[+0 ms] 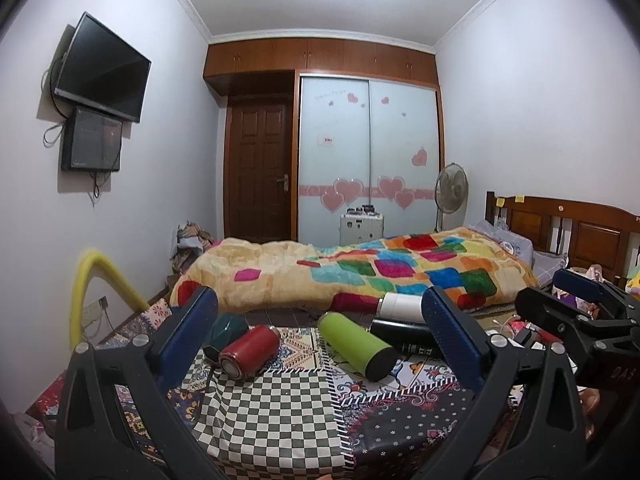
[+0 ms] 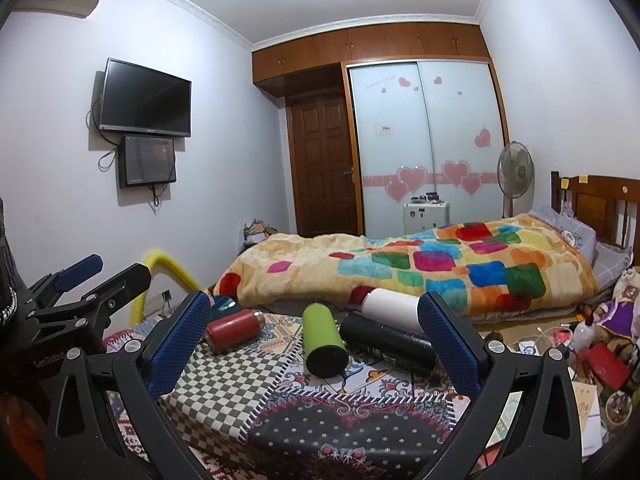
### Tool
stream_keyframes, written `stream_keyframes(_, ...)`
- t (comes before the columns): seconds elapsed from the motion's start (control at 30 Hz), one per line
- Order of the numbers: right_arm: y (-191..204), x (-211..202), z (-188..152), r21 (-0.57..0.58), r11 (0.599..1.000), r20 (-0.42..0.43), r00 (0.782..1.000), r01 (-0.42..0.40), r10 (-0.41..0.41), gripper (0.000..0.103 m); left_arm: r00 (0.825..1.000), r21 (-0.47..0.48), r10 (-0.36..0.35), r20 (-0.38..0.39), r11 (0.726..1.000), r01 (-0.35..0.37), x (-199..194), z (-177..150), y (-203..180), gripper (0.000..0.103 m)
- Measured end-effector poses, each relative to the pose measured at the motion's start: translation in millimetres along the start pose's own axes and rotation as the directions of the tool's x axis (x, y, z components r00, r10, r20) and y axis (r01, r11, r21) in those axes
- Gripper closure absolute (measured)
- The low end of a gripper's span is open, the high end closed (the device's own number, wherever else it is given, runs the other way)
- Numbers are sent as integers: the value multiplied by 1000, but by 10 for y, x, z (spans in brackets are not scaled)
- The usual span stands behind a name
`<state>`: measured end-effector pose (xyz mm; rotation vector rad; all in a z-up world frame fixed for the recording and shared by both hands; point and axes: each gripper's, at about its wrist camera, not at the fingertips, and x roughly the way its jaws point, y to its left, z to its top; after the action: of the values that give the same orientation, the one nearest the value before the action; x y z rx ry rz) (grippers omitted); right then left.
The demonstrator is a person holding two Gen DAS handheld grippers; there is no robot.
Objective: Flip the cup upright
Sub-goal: 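Lower the left tool onto the red thermos and close around its body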
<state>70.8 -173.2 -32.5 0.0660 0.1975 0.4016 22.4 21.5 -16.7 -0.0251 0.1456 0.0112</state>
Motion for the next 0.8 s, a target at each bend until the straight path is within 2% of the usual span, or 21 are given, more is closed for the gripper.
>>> stream_keyframes(0.13,-81,203,-113,-4,1000,-51,999,15,-15,0,994,23,-13,-108,1000,16,357,-99,131,0)
stream_keyframes(0.23,-155,392,-184,-16,1000,-95,995,24,-25,0,980,71,13,-200,997,2,701,-185,236,2)
stream_keyframes(0.27,-176,429,-203,-19,999,-103,994,29,-31,0,973,80,16,-228,997,2,808,-211,273,6)
stream_keyframes(0.37,-257,602,-264,-19,999,-134,990,36,-38,0,940,112,30,-339,994,9,1226,-300,412,17)
stream_keyframes(0.5,-332,815,-333,0,1000,-172,985,26,-26,0,893,120,26,-449,992,31,1725,-438,579,24)
stream_keyframes(0.53,-339,858,-354,0,1000,-180,983,28,-27,0,874,126,27,-486,991,40,1897,-486,623,25)
stream_keyframes(0.63,-364,1014,-410,2,1000,-210,977,26,-25,0,836,142,36,-547,989,50,2217,-580,714,27)
stream_keyframes(0.67,-374,1059,-438,4,1000,-220,975,22,-20,0,817,148,43,-576,988,52,2369,-638,757,30)
stream_keyframes(0.8,-383,1162,-508,4,1000,-246,969,12,-11,0,759,159,49,-649,985,71,2694,-773,874,35)
